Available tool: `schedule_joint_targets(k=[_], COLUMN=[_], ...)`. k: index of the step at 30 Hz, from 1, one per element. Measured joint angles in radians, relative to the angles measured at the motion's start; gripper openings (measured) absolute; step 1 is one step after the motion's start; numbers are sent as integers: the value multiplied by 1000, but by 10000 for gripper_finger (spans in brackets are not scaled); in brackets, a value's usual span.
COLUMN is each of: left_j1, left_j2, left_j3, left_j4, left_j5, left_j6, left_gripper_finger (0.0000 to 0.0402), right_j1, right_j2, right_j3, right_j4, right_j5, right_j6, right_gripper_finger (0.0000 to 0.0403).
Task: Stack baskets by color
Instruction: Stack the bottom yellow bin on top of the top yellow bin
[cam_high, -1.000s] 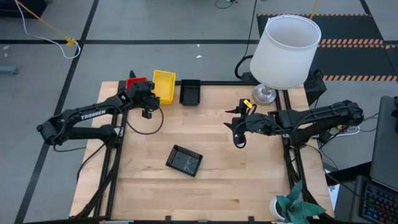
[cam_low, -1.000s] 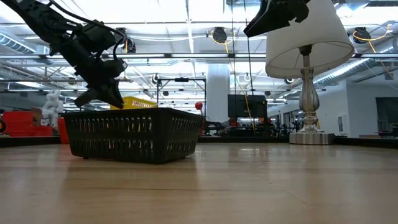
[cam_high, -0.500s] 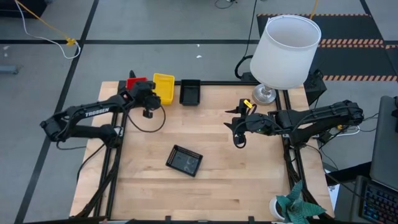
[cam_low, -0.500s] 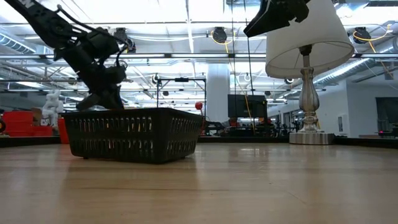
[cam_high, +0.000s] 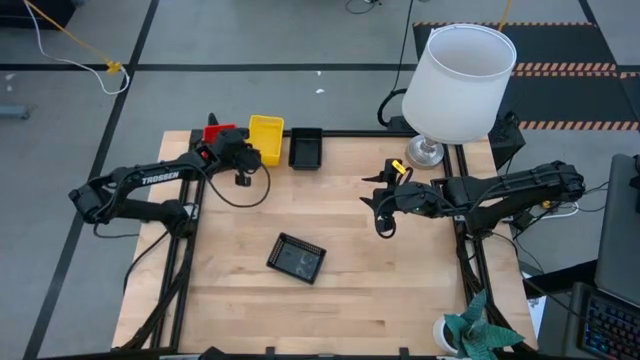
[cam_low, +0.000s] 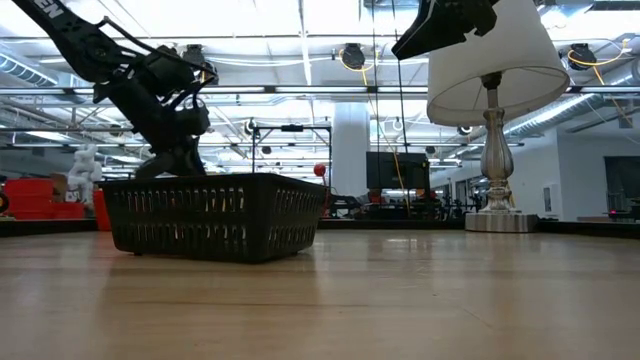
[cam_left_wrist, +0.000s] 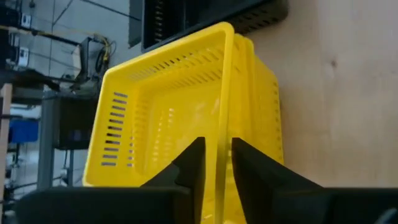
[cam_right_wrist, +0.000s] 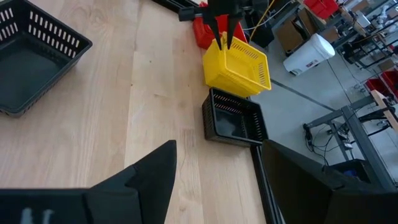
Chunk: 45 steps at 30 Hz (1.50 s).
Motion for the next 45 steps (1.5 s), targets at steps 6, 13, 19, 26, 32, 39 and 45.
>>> schedule_joint_targets(k=[6,13,19,26,32,39,45], left_j1=[-2,-12,-37,-43,-42,-44,-65], left_j2=[0,-4,-28,-71,-75,-75,-75], left_j3=[0,0,0,0,0,47,137], left_j4=[-3,-5,-17,-45,-73,-82,-226], left_j5=[-18,-40,-103,-112,-114,-169,-144], left_j6=[-60,-112,-160,-313,-337,-458,-561], left_gripper_finger=[121,138,136,137,151,156,111], right_j1=[0,0,0,0,0,0,0], right_j2=[0,0,0,0,0,0,0], right_j3=[0,0,0,0,0,0,0], right_j4=[0,0,0,0,0,0,0], right_j5=[0,0,0,0,0,0,0], right_j6=[0,0,0,0,0,0,0], right_gripper_finger=[228,228,228,228,228,228,228])
